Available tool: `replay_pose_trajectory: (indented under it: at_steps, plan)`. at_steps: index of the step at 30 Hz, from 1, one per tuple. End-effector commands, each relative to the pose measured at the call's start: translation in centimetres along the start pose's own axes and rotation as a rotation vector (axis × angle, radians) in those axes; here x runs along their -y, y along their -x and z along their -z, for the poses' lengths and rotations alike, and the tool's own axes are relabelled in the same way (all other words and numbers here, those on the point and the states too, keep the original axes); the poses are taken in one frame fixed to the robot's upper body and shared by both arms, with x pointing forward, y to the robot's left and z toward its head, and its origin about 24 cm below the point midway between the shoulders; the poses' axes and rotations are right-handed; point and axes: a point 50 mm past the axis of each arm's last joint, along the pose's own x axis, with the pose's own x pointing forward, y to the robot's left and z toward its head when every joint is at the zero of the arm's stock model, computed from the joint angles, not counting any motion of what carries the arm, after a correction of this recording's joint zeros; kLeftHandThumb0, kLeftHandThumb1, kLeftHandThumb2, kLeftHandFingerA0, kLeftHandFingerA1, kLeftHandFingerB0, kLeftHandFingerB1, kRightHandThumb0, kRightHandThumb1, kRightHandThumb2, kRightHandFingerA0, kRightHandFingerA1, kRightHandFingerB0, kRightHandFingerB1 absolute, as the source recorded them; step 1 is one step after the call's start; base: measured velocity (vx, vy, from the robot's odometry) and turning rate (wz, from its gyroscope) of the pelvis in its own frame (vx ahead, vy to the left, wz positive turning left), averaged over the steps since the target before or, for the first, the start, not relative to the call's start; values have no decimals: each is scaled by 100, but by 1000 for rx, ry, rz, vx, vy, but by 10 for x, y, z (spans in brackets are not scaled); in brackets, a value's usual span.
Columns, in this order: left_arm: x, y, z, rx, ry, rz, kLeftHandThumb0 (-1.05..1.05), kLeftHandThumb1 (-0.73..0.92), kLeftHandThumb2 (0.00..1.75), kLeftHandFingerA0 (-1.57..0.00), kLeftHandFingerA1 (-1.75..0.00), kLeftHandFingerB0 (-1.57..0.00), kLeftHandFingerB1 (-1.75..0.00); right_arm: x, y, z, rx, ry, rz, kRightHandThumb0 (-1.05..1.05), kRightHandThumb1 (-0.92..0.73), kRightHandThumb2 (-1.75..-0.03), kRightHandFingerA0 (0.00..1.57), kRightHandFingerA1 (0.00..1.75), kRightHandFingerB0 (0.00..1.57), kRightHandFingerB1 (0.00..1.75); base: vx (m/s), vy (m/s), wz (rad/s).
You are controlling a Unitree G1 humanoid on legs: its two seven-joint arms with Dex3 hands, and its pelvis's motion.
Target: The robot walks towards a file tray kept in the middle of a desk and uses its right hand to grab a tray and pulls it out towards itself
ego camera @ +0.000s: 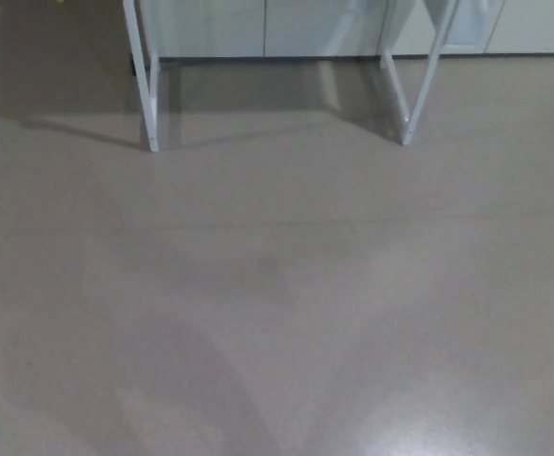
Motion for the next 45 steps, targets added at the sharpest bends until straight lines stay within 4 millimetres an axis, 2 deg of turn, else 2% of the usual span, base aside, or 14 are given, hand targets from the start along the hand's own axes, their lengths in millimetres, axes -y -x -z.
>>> replay_pose_trajectory:
  at_steps: [1,7,10,17,19,29,32,33,38,39,40,41,43,45]
  plan:
    - [-2,2,3,24,-11,-2,-25,82,70,-20,-51,-10,-36,3,6,6,12,-11,32,-42,-67,-59,45,49,36,41,245,-75,13]
    - [-5,1,3,15,6,-32,-23,87,74,-10,-47,-9,-22,6,9,11,-28,23,76,-44,-67,-59,38,44,32,37,316,-176,11]
    - [-8,-1,2,10,-9,-51,-23,89,66,-4,-36,-4,-30,6,7,12,-41,16,77,-45,-67,-59,37,44,31,37,382,-333,58]
    - [-9,-1,3,14,-8,-73,-20,87,67,-18,-49,-9,-27,4,8,8,-17,38,55,-44,-68,-59,38,46,32,39,295,-41,-1]
    - [-8,-1,4,13,1,-60,-19,88,69,-8,-40,-9,-24,4,8,10,-24,32,55,-46,-68,-61,37,46,32,39,313,102,-19]
    - [-8,1,8,6,17,-50,-19,87,69,-12,-49,-9,-24,1,10,14,-38,43,42,-44,-68,-59,40,46,33,39,449,155,-19]
    - [-8,3,10,16,-25,-53,-20,86,64,-9,-94,-8,-32,0,12,18,-47,23,26,-44,-68,-60,38,46,33,39,394,9,14]
    - [-8,3,10,15,-30,-54,-20,87,63,-6,-123,-11,-32,-1,13,18,-45,22,24,-46,-69,-60,37,47,34,40,389,-65,21]
    - [-5,7,16,4,-64,-52,-17,88,61,-13,-130,-12,-32,0,18,25,-64,32,18,-45,-69,-59,39,47,35,40,520,-147,22]
    - [-5,9,20,-6,-85,-49,-18,87,63,-14,-119,-12,-33,0,20,29,-77,40,18,-42,-68,-59,41,48,35,40,543,-158,71]
    - [-6,10,22,-16,-104,-43,-23,84,68,-22,-81,-11,-36,0,21,32,-85,48,16,-42,-68,-59,42,48,35,41,526,-172,56]
    - [-5,12,25,-11,-113,-26,-19,85,64,-19,-65,-10,-35,0,23,34,-87,51,12,-42,-67,-59,42,48,36,41,516,-170,35]
    - [-6,13,29,-33,-112,-40,-29,76,72,-18,-52,-11,-37,0,24,38,-103,51,4,-45,-68,-59,41,46,36,40,460,-161,4]
    - [-7,13,34,-49,-125,-48,-27,76,69,-23,-59,-13,-38,0,26,42,-121,52,0,-46,-68,-59,40,46,36,39,397,-95,-2]
